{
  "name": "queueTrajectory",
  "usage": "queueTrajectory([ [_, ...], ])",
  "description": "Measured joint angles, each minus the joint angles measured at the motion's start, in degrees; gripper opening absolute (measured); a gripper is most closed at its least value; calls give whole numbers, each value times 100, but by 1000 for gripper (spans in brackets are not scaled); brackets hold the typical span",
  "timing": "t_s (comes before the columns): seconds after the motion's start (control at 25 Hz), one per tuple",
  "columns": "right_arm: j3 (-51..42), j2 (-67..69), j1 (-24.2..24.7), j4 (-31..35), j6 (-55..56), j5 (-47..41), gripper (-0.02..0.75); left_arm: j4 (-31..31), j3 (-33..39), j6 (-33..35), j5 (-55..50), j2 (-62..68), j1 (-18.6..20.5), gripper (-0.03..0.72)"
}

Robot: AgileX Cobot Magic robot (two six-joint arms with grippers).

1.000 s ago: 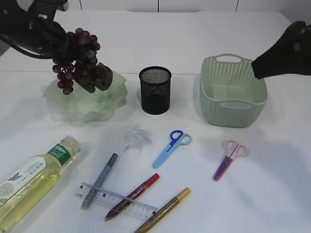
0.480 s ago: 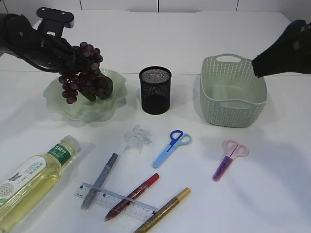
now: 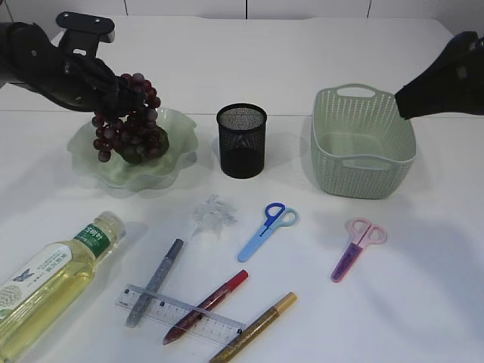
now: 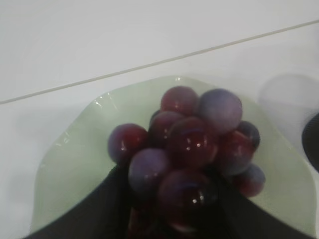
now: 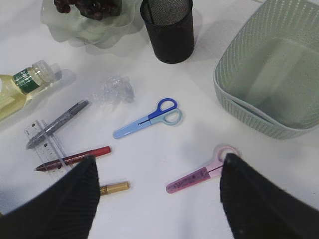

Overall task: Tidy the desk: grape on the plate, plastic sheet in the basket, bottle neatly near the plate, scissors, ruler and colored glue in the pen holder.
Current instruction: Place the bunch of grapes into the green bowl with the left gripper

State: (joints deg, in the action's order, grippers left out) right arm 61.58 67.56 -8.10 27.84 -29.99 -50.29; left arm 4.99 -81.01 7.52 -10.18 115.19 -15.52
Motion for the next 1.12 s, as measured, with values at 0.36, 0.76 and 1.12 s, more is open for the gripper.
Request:
queueTrajectory([
  [0.36,0,0,0,-48,0,4,584,172,-11,0,78,0,0,430],
  [0.76,0,37,0,-70,0,48,584,241,-29,-4,107,-27,0,485],
  [1.12,0,229,0,-222,0,-307,584,-450,-70,-4,-1108,-661,0,485],
])
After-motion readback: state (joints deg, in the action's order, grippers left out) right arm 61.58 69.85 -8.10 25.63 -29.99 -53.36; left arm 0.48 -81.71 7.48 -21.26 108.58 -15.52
